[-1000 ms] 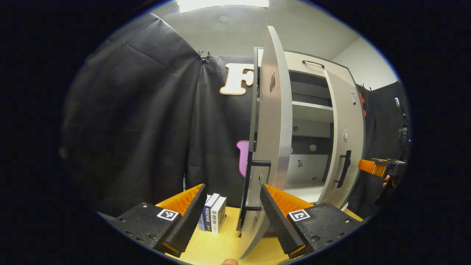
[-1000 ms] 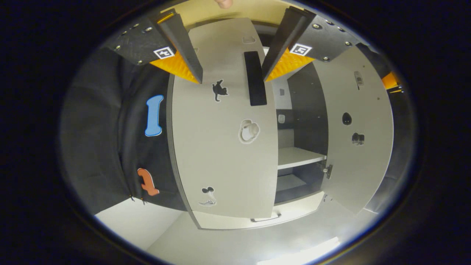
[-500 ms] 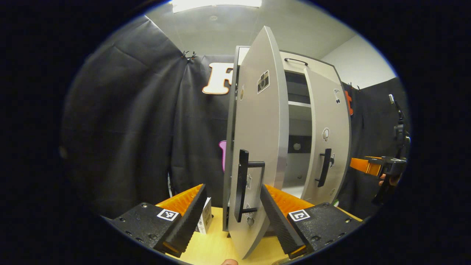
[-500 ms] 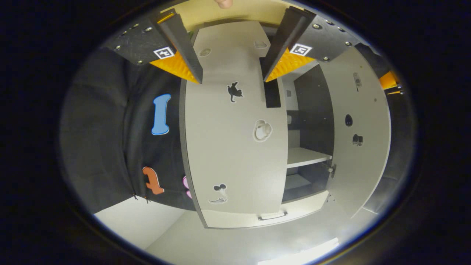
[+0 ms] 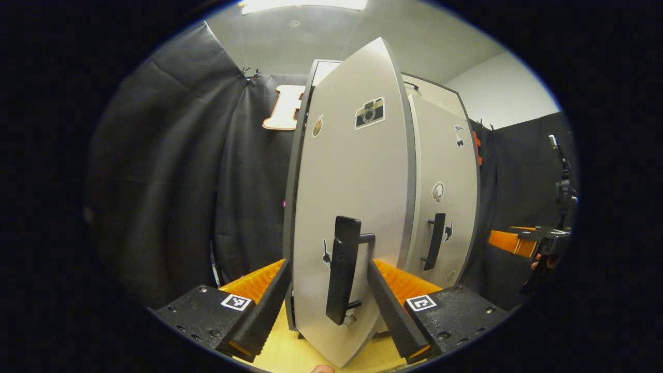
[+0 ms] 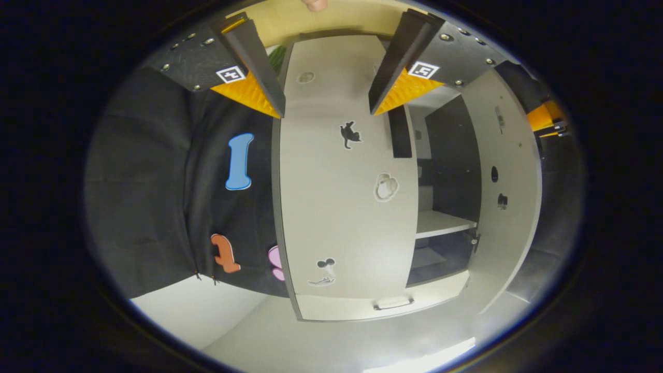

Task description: Grasp the bottle in the cabinet with the left hand and place it on the coaster, then close the right door with the right hand and the left door with the left hand.

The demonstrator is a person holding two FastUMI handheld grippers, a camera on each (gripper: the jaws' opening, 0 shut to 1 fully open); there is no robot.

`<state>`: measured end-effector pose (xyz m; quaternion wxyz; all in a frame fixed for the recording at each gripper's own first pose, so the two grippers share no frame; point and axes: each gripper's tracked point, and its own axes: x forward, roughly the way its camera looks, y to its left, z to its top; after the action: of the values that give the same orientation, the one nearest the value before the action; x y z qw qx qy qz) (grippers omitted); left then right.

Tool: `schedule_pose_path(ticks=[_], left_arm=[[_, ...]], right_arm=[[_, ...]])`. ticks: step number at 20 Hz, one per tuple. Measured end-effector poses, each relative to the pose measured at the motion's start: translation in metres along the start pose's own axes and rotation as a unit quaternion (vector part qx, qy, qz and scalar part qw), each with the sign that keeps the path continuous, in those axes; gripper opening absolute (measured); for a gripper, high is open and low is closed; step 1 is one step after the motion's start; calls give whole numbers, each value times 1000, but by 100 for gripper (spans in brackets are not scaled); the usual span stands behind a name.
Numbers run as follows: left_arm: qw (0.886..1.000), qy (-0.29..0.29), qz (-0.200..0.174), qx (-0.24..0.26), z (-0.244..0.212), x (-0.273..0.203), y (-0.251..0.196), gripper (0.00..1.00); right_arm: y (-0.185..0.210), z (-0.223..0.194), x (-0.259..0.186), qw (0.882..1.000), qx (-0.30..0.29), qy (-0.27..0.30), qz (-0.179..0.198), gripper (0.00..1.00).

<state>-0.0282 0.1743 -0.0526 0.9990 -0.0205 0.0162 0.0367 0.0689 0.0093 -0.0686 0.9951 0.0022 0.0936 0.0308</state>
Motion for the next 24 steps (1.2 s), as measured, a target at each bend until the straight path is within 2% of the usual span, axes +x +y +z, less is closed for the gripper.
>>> schedule_pose_path(ticks=[3,6,7,8,11,12,13,14,16,24], left_arm=[[1000,0,-8,1,-1,7,-6,93],[1000,0,-26,2,-1,11,-13,93],[999,1,-33,0,-1,13,-18,89],[999,0,-40,-1,-4,14,-27,93],[999,1,-47,6,-8,26,-32,93],[999,-1,-53,4,-8,31,-38,89],[998,0,-62,3,-7,36,-44,98],[998,-1,-68,5,-10,43,-50,98],[997,-3,-77,9,-10,54,-59,98],[995,2,-95,5,-17,87,-81,98]], right_arm=[[-6,2,-2,1000,-2,-2,-6,98],[-10,1,-1,1000,-3,1,-11,98],[-9,0,-1,1000,-2,2,-11,98],[-9,-1,-1,1000,-2,2,-11,98],[-9,-2,-2,1000,-6,3,-10,100],[-10,-2,-3,1000,-7,3,-11,100],[-12,-2,-4,1000,-9,3,-13,100],[-14,-3,-5,1000,-10,3,-16,98],[-18,-3,-5,1000,-10,4,-22,100],[-54,2,-17,999,-3,-2,-52,98]])
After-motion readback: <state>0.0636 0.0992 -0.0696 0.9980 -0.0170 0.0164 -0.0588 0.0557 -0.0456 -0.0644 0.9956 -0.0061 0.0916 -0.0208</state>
